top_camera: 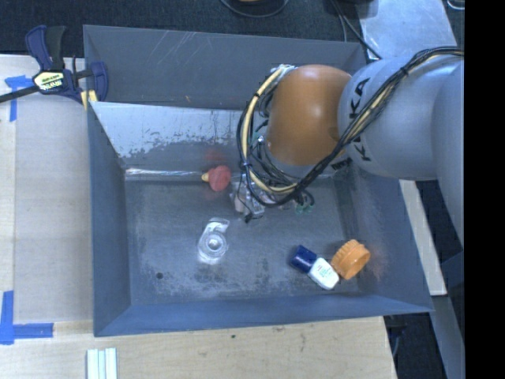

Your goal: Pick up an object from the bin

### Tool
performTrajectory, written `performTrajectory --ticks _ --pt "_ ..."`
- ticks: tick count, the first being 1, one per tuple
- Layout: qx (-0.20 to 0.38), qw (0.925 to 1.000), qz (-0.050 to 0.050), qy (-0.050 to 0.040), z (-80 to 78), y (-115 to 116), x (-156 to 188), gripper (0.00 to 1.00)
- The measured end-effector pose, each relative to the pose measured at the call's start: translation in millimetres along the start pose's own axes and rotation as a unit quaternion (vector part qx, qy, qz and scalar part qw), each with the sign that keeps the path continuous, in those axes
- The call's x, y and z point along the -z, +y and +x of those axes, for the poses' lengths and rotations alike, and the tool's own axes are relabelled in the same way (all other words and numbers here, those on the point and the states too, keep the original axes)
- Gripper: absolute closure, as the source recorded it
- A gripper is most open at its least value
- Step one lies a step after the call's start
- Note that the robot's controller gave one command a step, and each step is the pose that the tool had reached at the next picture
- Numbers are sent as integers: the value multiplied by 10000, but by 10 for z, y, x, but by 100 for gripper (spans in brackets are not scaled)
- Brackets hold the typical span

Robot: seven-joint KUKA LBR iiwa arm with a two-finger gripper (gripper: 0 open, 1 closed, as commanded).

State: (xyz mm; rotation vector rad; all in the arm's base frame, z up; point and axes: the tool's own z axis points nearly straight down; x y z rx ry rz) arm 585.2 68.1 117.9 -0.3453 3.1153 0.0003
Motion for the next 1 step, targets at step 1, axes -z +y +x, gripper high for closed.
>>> performTrajectory --ticks 1 --pt "-2 10000 3 -22 -14 -2 97 100"
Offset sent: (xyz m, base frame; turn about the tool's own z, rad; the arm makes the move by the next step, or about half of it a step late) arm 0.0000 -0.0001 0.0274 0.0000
